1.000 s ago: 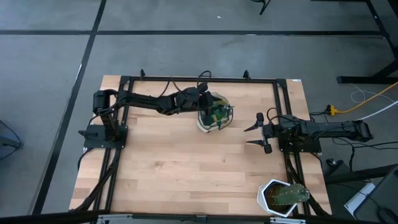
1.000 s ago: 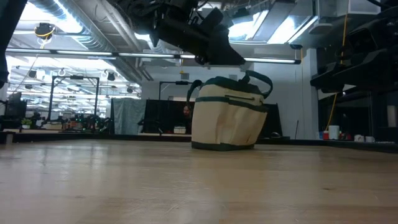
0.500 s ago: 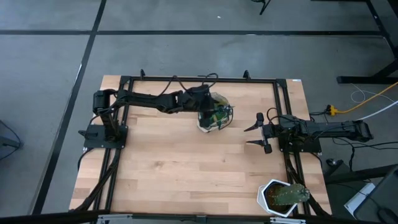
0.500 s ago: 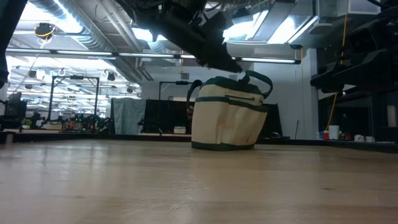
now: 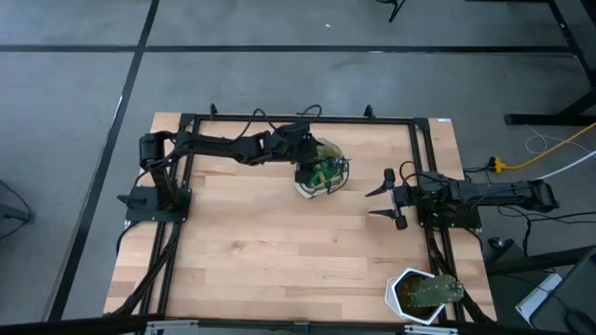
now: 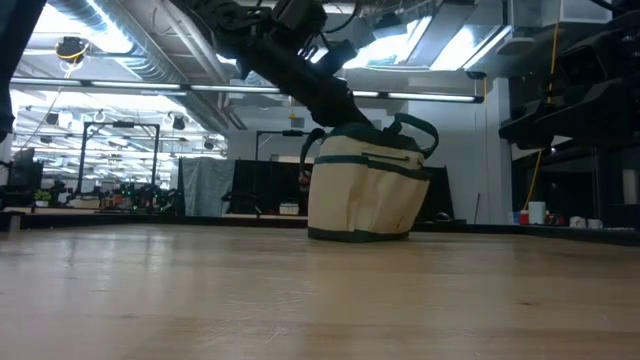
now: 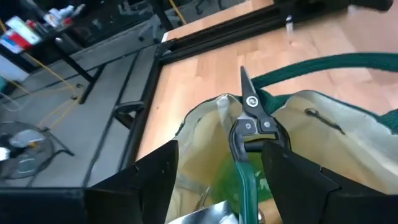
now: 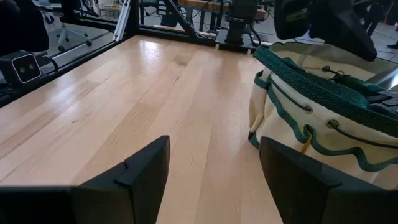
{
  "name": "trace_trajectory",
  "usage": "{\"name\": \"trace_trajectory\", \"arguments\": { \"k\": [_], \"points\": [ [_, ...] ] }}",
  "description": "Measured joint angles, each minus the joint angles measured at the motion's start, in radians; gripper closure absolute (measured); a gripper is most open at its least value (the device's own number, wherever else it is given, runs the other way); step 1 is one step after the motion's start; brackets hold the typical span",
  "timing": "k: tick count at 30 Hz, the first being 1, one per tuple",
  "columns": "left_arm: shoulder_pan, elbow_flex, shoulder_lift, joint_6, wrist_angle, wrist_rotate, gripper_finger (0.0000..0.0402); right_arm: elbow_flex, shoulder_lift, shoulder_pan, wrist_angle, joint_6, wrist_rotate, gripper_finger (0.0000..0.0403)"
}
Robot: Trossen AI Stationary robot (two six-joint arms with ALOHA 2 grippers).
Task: Pick & Place Garden tools in Gardening bag
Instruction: Put the shear scissors into the gardening bag
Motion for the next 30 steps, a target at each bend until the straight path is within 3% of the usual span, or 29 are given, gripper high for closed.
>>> {"name": "trace_trajectory", "arguments": {
  "k": [9,13,30],
  "points": [
    [0.040,0.000,0.000,0.049,-0.097,0.034,0.0176,0.000,0.000,0.000,0.000,0.000,0.000,0.0153],
    [0.058,0.000,0.000,0.051,-0.131,0.105,0.0175,0.000,0.000,0.000,0.000,0.000,0.000,0.0153],
    [0.061,0.002,0.098,0.114,-0.111,0.167,0.0181,0.000,0.000,0.000,0.000,0.000,0.000,0.0153]
  ]
}}
